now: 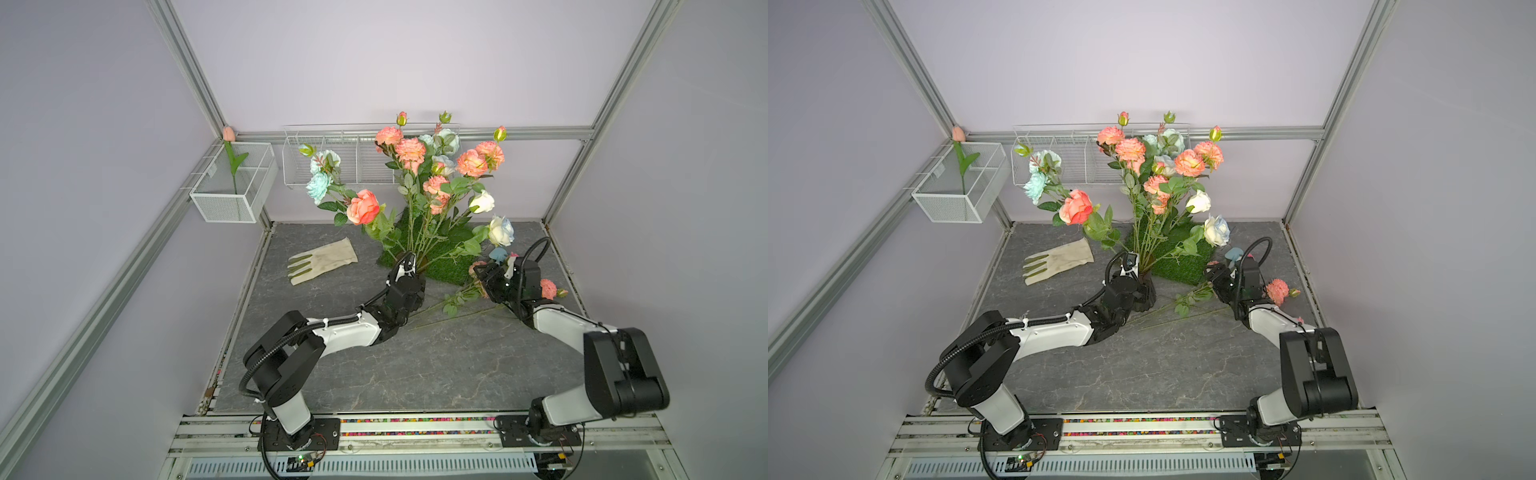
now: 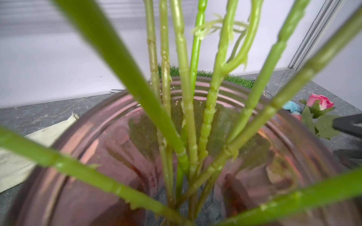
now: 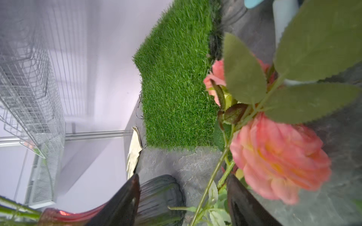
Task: Pick out pink flowers from the vase
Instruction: Place the flower at the center of the board.
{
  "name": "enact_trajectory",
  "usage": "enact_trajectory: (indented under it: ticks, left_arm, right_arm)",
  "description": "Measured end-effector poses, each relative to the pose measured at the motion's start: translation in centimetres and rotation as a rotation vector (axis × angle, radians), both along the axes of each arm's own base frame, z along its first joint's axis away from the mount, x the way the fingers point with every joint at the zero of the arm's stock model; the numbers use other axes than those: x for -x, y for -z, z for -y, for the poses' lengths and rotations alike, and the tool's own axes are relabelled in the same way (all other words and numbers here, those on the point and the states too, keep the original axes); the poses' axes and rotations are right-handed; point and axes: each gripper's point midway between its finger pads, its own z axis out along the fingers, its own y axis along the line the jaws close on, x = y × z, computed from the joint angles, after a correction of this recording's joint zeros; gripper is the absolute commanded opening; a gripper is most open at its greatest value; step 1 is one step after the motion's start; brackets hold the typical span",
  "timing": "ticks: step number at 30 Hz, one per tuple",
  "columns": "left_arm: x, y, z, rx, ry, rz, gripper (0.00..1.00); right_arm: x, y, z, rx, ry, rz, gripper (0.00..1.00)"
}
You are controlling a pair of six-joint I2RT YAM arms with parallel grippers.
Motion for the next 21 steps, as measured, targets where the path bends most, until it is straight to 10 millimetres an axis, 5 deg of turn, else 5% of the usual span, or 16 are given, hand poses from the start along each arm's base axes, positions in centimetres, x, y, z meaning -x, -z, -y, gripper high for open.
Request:
enact_trajectory:
  ticks: [5, 14, 21]
  left_arm:
    - [0.1, 0.0, 0.0, 0.004, 0.001, 0.003, 0.0]
    - [0.1, 0.0, -0.1, 0.005, 0.001, 0.004, 0.0]
    - [0.1, 0.0, -0.1, 0.005, 0.001, 0.004, 0.0]
  right_arm:
    - [5.1, -7.4, -2.0, 0.181, -0.127, 0.218, 0.67]
    - [15.2, -13.0, -8.6, 0.36, -0.635, 0.45, 0.56]
    - [18.3, -20.1, -12.5, 0.35, -0.849, 0.631, 0.47]
